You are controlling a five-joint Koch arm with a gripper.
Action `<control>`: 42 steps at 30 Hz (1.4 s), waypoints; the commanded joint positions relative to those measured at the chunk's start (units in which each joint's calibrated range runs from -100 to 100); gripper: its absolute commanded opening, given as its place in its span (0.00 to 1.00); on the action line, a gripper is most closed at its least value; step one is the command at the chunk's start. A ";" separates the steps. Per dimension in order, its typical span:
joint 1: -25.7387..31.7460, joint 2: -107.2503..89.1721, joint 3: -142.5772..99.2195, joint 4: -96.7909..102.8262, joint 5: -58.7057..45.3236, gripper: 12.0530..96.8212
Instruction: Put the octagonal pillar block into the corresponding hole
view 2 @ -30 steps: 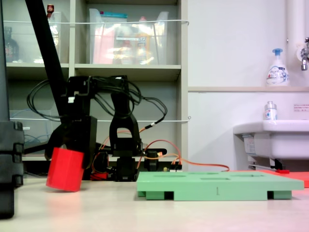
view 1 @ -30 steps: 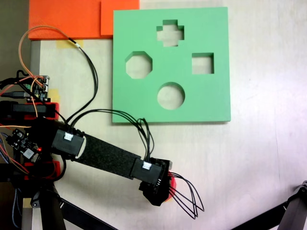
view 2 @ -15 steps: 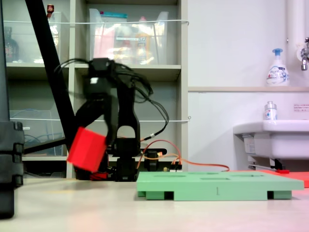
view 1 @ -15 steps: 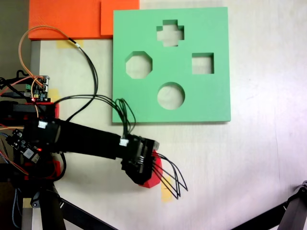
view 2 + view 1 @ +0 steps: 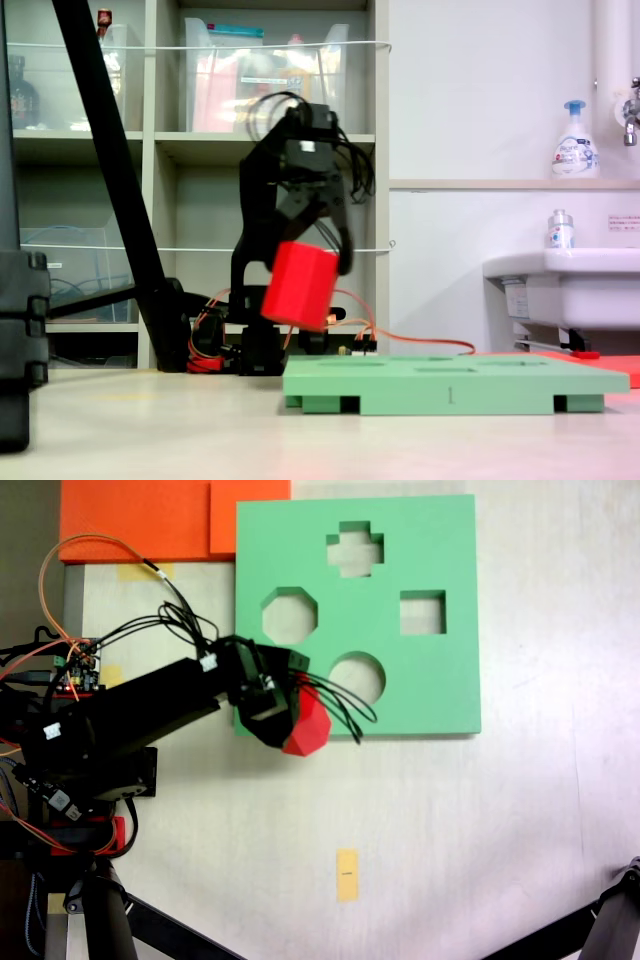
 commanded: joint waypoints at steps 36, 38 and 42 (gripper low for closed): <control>14.75 8.29 3.19 21.48 10.11 0.31; 14.75 8.71 3.19 21.48 10.16 0.31; 14.70 9.27 3.19 21.48 10.16 0.31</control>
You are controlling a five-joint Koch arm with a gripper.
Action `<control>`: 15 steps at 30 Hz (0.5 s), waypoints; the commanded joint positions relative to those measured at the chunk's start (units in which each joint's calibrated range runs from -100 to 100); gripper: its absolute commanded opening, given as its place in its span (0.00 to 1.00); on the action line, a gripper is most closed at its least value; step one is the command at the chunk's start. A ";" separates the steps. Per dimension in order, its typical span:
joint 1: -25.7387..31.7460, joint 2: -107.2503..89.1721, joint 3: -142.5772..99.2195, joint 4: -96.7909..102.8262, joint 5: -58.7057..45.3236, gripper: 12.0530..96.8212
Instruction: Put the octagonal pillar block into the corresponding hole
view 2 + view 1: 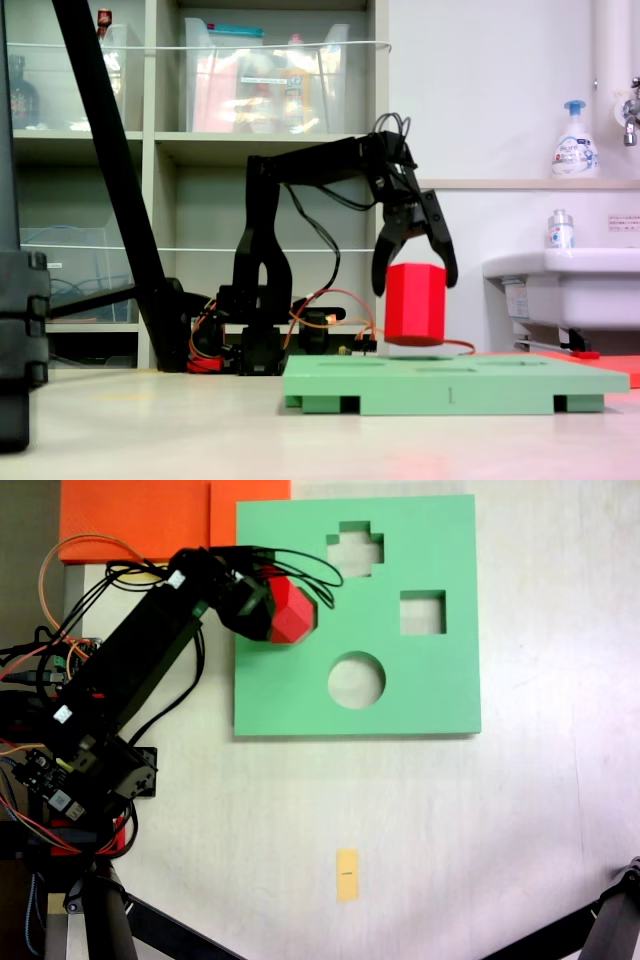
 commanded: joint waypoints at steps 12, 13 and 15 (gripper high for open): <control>0.34 3.18 2.09 5.11 0.29 0.31; 0.34 3.46 2.09 5.40 0.29 0.31; 0.34 4.16 2.09 6.08 0.29 0.31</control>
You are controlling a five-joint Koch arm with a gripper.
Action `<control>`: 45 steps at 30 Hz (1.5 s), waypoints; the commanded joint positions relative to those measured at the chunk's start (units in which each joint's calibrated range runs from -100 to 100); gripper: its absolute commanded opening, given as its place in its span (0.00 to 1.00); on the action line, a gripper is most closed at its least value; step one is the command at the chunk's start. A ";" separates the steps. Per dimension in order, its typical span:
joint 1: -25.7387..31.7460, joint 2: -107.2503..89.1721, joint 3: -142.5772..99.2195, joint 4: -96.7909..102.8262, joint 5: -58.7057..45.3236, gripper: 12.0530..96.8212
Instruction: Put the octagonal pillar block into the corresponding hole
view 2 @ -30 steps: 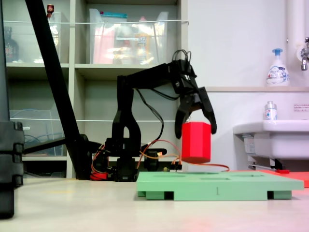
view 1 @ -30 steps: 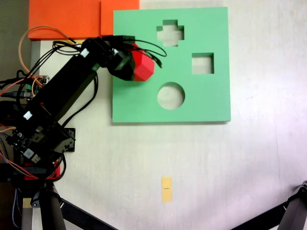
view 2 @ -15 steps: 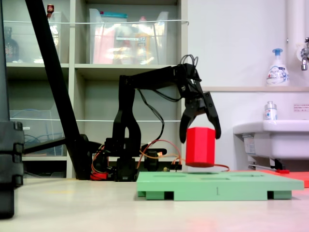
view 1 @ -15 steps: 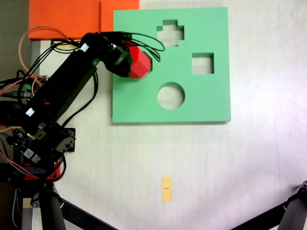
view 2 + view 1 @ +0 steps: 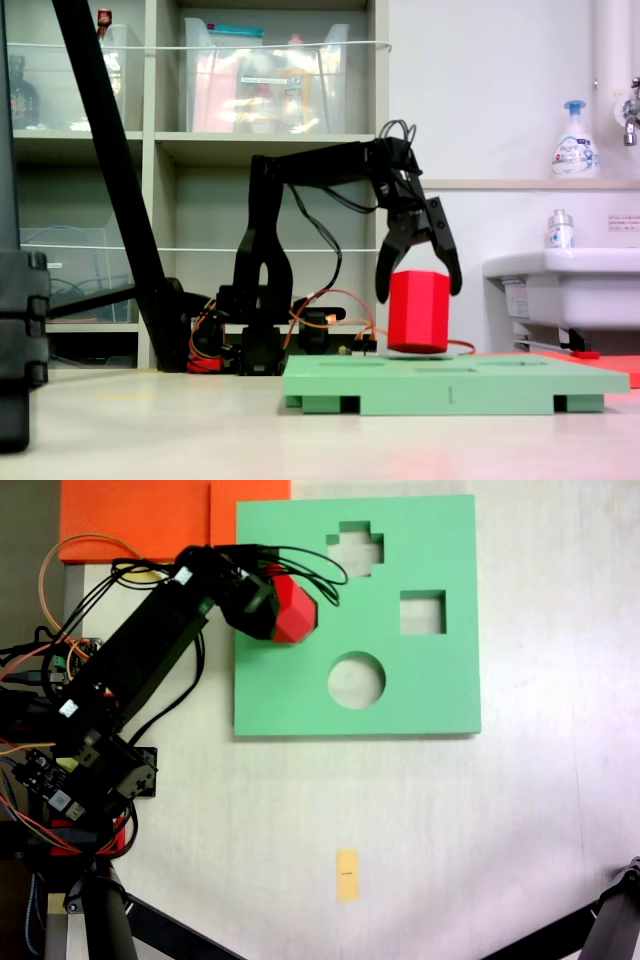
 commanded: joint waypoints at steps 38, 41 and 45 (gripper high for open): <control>0.93 2.58 -1.00 7.39 0.73 0.31; 1.03 3.00 -1.00 8.16 -0.24 0.31; 1.17 3.41 -1.00 8.65 -1.90 0.31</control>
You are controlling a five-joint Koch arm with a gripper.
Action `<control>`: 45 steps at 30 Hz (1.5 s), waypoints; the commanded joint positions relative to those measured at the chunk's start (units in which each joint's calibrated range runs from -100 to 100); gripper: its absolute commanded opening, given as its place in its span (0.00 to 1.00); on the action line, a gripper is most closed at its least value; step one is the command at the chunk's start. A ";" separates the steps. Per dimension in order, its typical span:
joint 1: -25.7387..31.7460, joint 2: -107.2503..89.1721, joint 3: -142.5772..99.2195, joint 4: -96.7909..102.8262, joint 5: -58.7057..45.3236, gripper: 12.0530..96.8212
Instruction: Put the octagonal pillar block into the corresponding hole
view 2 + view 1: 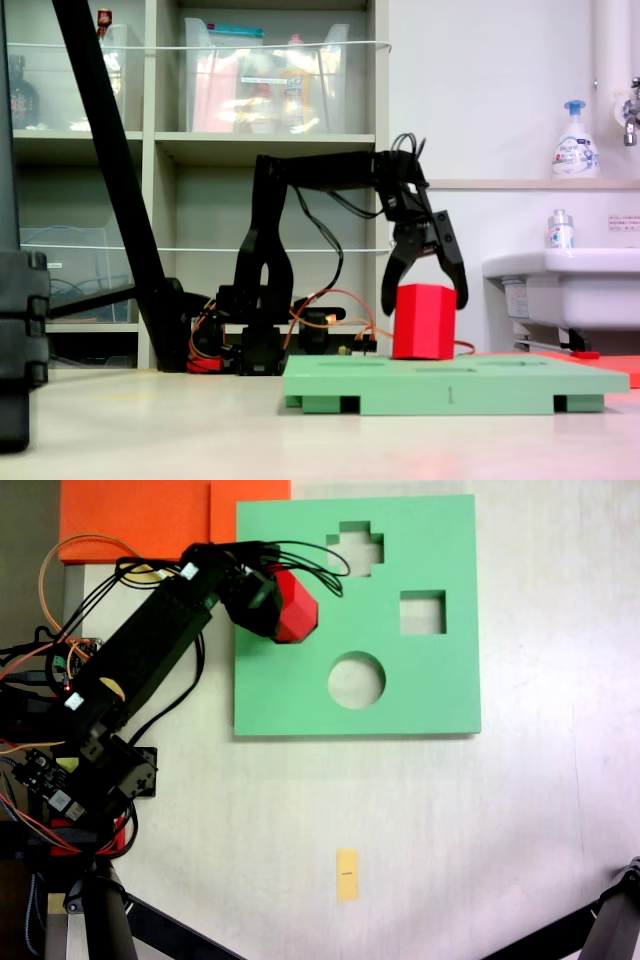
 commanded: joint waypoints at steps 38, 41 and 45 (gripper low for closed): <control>-2.54 10.05 -1.53 9.64 -0.93 0.48; -2.34 9.21 -2.53 9.64 0.20 0.55; -2.30 7.26 -2.53 9.54 0.39 0.82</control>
